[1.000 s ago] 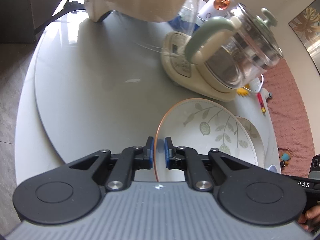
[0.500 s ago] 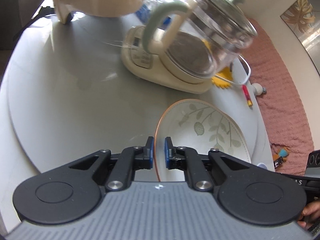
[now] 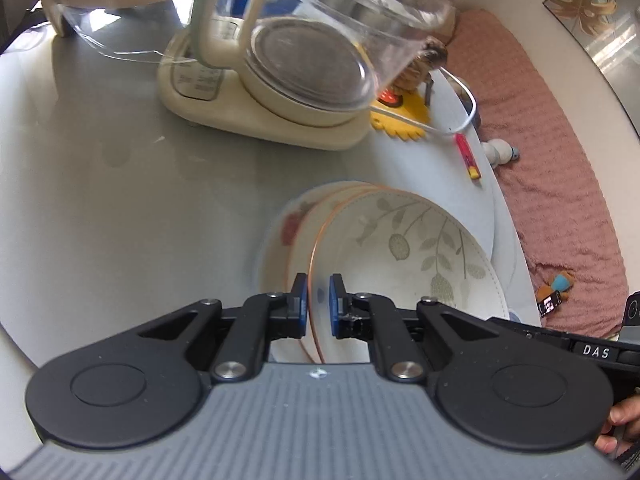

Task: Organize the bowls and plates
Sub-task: 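Lift the small leaf-pattern plate with both grippers over the plate stack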

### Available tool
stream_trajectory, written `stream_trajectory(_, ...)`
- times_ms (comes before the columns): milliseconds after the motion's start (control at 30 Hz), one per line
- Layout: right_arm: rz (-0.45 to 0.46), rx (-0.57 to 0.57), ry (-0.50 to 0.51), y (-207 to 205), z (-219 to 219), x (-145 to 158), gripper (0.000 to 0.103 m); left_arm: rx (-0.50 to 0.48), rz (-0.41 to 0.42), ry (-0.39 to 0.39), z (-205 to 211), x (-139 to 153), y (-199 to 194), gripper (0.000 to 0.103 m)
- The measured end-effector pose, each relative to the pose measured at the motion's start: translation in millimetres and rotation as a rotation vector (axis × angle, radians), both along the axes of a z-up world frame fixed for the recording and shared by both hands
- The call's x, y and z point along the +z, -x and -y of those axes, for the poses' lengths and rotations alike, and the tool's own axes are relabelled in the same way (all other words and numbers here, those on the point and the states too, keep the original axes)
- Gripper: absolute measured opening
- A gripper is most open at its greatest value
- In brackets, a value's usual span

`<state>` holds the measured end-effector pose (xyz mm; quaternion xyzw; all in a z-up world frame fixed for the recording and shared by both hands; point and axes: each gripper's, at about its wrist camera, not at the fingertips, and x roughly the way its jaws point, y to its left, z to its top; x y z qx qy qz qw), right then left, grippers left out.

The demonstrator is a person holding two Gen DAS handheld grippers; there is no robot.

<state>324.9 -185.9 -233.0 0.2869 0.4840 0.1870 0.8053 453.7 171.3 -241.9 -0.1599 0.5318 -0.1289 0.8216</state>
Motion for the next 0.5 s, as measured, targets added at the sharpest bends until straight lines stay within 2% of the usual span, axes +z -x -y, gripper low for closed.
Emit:
stream_trajectory(233, -0.004, -0.050, -0.003, 7.1, 13.5, -5.1, 0.016, -0.018, -0.030, -0.013, 22.2, -13.3, -2.9, 0.012)
stream_trajectory(333, -0.016, -0.068, 0.000, 7.0, 17.3, -8.2, 0.016, -0.006, -0.046, 0.007, 24.3, -19.8, -6.8, 0.012)
stream_trajectory(500, -0.021, -0.096, -0.005, 6.9, 18.1, -10.9, 0.016, -0.001, -0.050, -0.016, 31.2, -29.3, -14.3, 0.013)
